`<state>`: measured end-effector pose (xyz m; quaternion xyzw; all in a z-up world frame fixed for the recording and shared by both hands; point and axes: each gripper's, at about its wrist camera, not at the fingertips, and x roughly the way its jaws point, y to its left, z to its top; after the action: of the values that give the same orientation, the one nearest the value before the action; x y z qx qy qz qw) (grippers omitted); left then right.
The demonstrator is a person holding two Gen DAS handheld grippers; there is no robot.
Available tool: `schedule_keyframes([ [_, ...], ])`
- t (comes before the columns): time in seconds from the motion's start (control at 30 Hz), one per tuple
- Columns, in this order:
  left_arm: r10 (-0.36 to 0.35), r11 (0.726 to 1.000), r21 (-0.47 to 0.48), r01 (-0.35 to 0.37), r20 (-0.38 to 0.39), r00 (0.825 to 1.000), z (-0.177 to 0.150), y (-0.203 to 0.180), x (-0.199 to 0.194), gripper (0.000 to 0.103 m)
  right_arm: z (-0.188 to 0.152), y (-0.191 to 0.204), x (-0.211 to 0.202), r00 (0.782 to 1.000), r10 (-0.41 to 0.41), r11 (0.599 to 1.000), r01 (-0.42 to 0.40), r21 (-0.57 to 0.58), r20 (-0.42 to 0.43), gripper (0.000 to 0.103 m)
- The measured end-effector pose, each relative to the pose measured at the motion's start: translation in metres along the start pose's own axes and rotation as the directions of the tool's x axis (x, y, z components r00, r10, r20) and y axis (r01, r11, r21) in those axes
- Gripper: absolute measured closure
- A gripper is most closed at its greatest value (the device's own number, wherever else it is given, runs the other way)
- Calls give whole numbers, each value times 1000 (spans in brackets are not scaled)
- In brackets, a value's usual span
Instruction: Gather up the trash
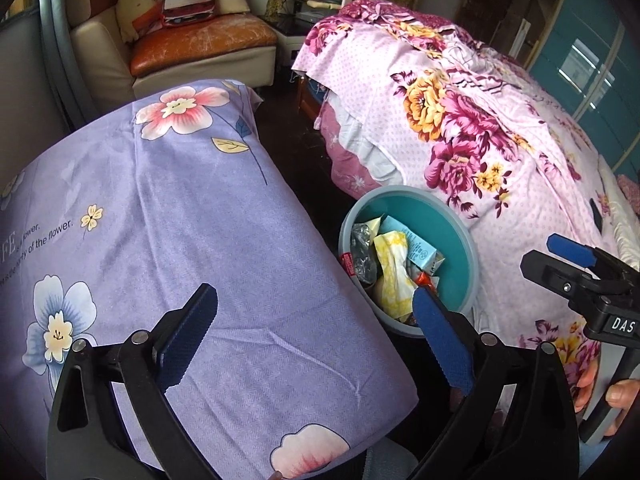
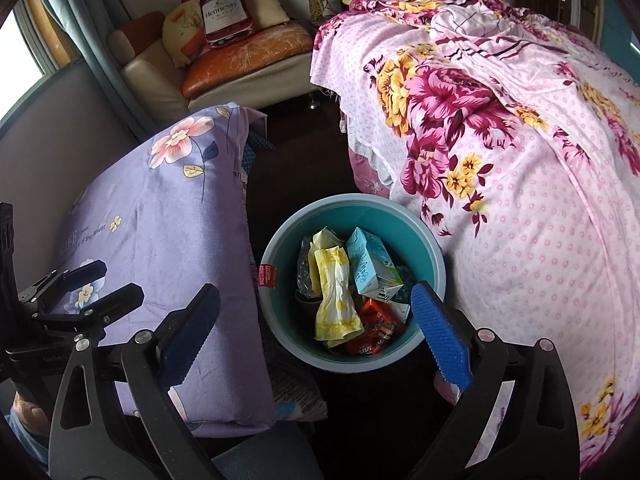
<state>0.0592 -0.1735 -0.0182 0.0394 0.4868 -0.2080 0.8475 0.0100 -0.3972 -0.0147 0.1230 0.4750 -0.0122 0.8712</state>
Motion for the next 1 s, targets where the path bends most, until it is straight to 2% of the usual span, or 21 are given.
schedule_keyframes([
  [0.2,13,1000,-22,-13,15,1000,-13,9,-17,4,-15,20,-19,1000,18,998,-17,-61,25,7],
  [0.5,38,999,-36,-36,49,998,-30,17,-38,4,-30,44,-38,998,4,993,3,-114,56,7],
  [1.0,53,996,-73,-49,47,998,-36,29,-38,4,-34,56,-39,999,-7,991,13,-135,47,7],
])
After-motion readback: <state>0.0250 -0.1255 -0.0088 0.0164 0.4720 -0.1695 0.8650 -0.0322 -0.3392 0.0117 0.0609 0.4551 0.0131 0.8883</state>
